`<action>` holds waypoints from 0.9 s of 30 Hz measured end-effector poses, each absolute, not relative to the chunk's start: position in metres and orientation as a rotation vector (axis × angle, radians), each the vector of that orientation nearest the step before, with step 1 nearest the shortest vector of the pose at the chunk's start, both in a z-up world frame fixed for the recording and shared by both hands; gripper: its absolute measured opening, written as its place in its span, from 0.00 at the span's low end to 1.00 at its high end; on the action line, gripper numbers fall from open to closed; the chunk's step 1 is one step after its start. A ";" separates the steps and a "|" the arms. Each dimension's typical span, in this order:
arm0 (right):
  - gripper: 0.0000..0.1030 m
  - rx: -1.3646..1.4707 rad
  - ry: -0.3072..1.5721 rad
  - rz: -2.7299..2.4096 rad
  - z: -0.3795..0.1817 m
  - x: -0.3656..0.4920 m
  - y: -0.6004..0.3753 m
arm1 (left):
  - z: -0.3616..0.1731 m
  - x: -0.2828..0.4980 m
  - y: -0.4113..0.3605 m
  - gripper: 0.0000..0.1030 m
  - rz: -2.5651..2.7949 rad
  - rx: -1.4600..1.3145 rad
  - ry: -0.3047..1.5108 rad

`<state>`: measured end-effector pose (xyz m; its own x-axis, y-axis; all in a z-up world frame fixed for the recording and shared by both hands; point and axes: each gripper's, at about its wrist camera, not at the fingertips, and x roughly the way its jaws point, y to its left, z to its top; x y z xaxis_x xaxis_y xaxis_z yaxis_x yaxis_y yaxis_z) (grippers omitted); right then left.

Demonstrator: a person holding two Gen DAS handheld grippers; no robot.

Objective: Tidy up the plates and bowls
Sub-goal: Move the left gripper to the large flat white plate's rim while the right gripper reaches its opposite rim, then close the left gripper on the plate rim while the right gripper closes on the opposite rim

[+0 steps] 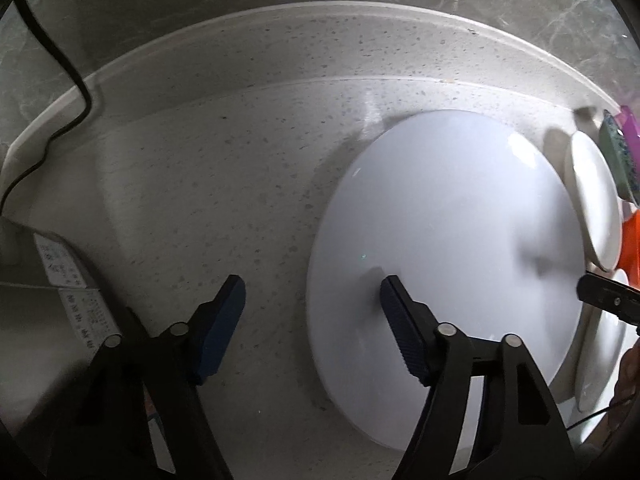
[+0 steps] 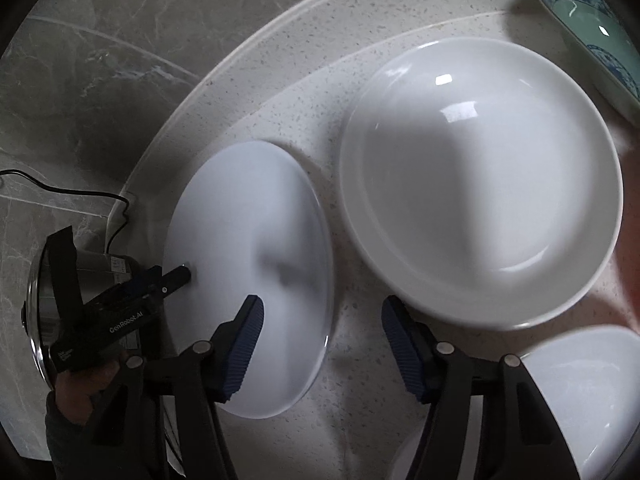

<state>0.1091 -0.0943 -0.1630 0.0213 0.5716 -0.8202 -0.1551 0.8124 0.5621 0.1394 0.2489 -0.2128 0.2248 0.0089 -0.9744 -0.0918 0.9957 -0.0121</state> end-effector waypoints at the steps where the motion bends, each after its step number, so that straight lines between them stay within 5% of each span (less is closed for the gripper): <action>1: 0.61 0.357 1.447 0.581 -0.162 0.109 -0.093 | -0.214 0.140 0.249 0.63 0.061 -0.070 1.339; 13: 0.35 0.297 1.469 0.520 -0.168 0.115 -0.073 | -0.226 0.147 0.249 0.61 0.015 -0.130 1.332; 18: 0.33 0.322 1.459 0.516 -0.168 0.116 -0.074 | -0.224 0.148 0.242 0.41 -0.045 -0.155 1.314; 27: 0.36 0.285 1.473 0.512 -0.166 0.121 -0.071 | -0.218 0.141 0.242 0.40 -0.068 -0.145 1.308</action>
